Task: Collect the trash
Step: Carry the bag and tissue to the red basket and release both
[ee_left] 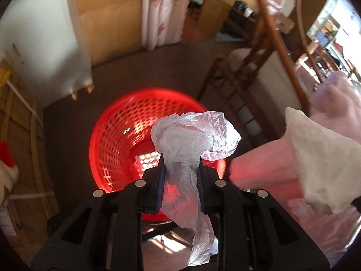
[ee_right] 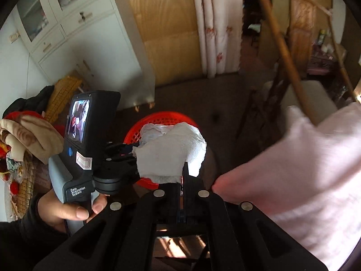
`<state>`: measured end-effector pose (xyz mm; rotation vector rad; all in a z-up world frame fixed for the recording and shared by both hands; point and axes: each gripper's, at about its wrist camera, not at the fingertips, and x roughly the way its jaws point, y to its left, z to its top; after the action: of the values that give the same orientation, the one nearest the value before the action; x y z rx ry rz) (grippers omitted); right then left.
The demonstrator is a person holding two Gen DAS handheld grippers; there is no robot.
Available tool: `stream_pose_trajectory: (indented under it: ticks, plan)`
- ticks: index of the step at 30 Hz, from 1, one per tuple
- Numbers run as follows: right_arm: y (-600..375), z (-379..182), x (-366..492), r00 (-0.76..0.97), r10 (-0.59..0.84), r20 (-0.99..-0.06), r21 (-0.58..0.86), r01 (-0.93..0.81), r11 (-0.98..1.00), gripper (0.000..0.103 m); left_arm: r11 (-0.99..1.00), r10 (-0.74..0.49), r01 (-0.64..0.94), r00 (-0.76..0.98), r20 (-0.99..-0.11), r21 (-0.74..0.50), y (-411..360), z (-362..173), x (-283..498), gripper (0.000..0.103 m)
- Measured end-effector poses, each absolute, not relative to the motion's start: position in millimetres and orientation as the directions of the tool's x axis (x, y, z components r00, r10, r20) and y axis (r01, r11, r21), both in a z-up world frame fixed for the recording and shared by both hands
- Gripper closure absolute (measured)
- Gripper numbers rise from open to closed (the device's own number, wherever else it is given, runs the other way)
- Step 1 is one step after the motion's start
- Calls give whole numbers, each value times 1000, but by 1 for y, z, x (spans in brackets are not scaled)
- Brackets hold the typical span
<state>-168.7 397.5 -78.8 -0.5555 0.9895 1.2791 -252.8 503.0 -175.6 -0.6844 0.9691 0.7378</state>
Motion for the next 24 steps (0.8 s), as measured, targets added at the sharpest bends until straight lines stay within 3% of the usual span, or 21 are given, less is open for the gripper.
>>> stream_pose_trajectory:
  ticks: [13,20,21,22,23,24]
  plan:
    - [459,-168,-166,-154,405,-901,265,-936,233,100,490,233,-866,244,-941,-103,524,-219,-267,78]
    - [461,-185,-158,-199,401,-894,306,-925,224,96,470,245,-879,217,-945,-80,532,-226,-265,75]
    - [462,-187,-158,-200,400,-895,306,-926,222,94,464,245,-882,211,-946,-77,534,-227,-265,74]
    - [464,-186,-159,-197,397,-897,302,-927,221,87,457,235,-887,198,-952,-72,535,-228,-266,64]
    - [464,-185,-160,-188,399,-897,294,-930,222,63,451,224,-890,191,-956,-72,536,-229,-266,57]
    - [462,-182,-160,-173,412,-895,284,-931,227,46,444,222,-893,189,-957,-73,537,-228,-266,43]
